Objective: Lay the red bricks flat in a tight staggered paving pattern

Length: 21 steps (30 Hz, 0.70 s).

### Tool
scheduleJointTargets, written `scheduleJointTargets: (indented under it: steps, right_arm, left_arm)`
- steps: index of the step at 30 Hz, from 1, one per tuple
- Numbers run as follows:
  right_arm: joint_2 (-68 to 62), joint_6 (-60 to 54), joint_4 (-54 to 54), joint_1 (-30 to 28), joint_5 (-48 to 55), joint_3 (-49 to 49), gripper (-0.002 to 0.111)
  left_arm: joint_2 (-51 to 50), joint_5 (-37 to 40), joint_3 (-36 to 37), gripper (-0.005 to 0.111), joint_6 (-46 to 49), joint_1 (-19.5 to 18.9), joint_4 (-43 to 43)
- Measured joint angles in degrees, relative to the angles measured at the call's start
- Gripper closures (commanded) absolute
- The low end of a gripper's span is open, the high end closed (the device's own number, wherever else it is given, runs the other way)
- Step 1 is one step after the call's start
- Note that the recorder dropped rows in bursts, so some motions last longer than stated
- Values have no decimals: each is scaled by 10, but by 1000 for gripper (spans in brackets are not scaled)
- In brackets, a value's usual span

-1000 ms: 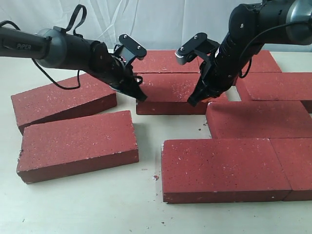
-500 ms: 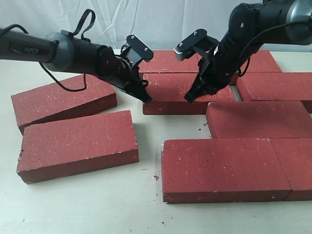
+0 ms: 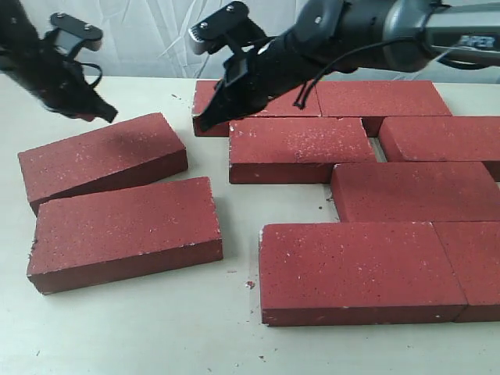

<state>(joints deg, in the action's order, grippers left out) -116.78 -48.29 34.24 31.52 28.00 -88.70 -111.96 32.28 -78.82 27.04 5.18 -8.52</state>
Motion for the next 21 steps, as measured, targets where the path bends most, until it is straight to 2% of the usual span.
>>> scheduleJointTargets:
  steps: [2, 5, 12, 21]
  right_arm:
    - [-34, 33, -24, 8, 30, -54, 109]
    - [-91, 102, -86, 17, 81, -138, 109]
    - [-209, 218, -237, 41, 199, -302, 109]
    - [-248, 246, -279, 47, 237, -341, 109]
  left_arm:
    - [0, -3, 12, 107, -1, -32, -13]
    - [1, -6, 21, 107, 2, -57, -38]
    - [2, -14, 22, 107, 58, -62, -103]
    - [2, -15, 22, 107, 114, -62, -156]
